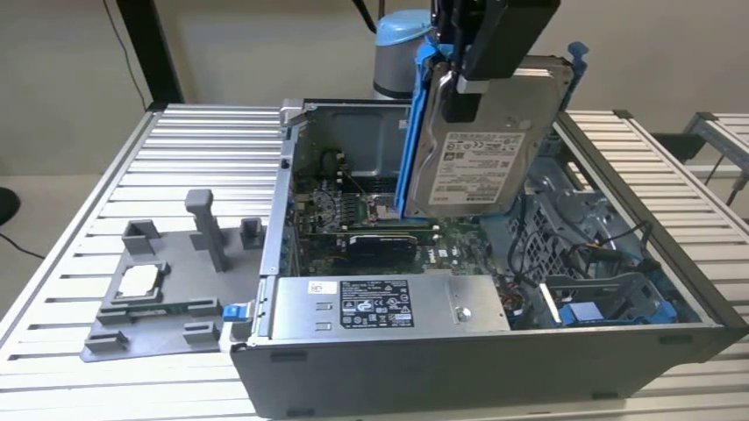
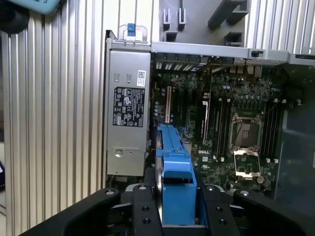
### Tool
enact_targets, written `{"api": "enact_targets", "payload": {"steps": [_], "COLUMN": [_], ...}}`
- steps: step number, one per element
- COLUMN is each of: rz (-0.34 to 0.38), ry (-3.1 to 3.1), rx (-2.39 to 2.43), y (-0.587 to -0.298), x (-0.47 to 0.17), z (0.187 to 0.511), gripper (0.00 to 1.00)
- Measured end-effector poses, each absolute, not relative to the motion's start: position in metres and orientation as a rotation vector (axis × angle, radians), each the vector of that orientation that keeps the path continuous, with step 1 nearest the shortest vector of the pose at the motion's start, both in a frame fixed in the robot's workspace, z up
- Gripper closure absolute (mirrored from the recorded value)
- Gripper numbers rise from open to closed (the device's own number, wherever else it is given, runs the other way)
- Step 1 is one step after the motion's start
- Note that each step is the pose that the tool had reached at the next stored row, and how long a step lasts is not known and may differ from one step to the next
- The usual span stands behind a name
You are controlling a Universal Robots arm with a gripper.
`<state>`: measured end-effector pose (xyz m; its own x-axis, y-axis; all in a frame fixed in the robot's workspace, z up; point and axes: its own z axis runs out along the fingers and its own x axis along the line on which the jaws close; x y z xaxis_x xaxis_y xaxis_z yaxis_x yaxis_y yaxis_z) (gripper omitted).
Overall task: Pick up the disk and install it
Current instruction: 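Pick up the disk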
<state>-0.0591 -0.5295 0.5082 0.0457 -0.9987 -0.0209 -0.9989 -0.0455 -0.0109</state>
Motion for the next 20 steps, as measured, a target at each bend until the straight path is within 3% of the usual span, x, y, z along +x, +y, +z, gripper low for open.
{"api": "enact_targets", "payload": {"steps": [20], "rz": [0.013], "ry": [2.155], "rx": [-2.256], "y": [-0.536], "x": [-0.041], "z": [0.508], "gripper": [1.00]}}
